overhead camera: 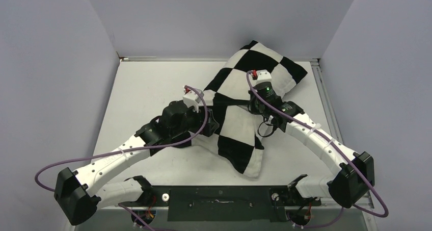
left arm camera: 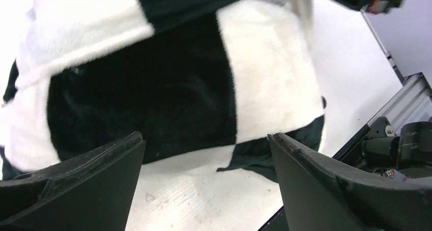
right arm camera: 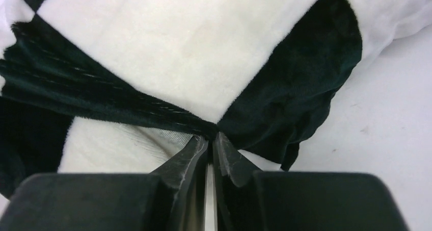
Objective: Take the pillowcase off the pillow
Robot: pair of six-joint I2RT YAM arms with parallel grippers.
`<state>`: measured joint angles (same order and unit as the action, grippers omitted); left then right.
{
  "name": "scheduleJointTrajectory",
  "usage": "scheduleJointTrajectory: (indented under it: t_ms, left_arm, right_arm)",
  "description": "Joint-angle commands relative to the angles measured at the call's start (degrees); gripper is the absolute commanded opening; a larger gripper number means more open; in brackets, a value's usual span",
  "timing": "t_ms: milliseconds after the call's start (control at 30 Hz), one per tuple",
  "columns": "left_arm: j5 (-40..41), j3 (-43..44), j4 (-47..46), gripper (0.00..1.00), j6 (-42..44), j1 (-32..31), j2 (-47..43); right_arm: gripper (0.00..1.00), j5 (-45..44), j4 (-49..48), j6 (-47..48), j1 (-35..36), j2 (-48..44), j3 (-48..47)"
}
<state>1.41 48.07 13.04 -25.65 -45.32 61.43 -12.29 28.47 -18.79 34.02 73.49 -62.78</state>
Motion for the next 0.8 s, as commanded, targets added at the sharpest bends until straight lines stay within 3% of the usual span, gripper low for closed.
scheduleJointTrajectory:
  t_ms: [0,233,333,400,467,767]
  left_arm:
    - [-4.3,7.1,-2.4,0.97,6.2,-0.9,2.5]
    - [-8.6,19.3,1.2,0.97,14.6,-2.3,12.3]
    - [-9.6,25.2,3.5,1.00,19.6,-4.4,17.6]
    - [-9.8,29.4,5.0,0.89,22.6,-6.5,21.6]
    - [-9.9,32.9,6.7,0.86,26.0,-8.2,25.2]
    - [-9.2,44.2,11.6,0.84,32.4,-10.6,37.8]
  right_arm:
    - [0.05,4.5,-3.4,-0.7,-4.7,-0.2,1.4]
    - [0.05,22.0,-9.5,-2.9,-14.3,-2.1,5.8]
    - [0.05,24.8,-10.0,-2.9,-15.5,-1.5,6.2]
    - [0.05,26.4,-10.4,-2.7,-15.9,-1.4,6.1]
    - [0.05,27.5,-10.7,-2.6,-16.3,-1.2,6.1]
    - [0.05,29.5,-10.1,-1.5,-18.3,-0.5,5.5]
